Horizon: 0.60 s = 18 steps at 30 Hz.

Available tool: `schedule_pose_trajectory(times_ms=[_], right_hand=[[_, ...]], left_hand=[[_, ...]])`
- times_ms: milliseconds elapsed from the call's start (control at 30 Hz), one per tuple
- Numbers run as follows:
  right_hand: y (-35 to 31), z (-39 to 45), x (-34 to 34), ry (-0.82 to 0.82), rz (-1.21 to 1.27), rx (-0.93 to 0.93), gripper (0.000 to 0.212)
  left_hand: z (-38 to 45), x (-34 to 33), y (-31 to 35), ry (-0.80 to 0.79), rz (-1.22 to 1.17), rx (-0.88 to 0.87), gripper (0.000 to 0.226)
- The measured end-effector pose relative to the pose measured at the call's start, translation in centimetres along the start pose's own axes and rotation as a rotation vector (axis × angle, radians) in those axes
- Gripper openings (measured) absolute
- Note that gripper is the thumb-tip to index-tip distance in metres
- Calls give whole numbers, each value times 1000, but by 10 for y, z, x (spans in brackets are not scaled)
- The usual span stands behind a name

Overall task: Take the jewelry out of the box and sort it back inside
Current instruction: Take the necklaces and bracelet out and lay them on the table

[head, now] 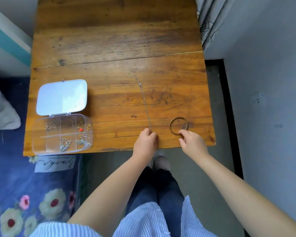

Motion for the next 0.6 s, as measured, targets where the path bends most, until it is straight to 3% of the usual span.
schedule_pose_trajectory(times_ms=[133,300,500,600], right_hand=[[-3,-2,2,-29,-59,8,35],[-39,-3,2,-9,-93,97,32],[-141,4,-18,-103,-9,275,25],[-199,8,-31,-130,-17,373,23]], left_hand=[[-8,1,3,-56,108,-17,24],[-32,26,-21,1,44,43,39],[-74,99,-99,266,-23,63,23],[-87,137,-152,411,182,146,14]])
Point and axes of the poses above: each hand's wrist, its own z-axis towards the middle knuckle, its own x-axis out of the back of the hand, y = z × x, the point moved 3 cm from there along z, towards the middle knuckle, and after that the axes turned 4 degrees about -z, right-handed, at the moved point
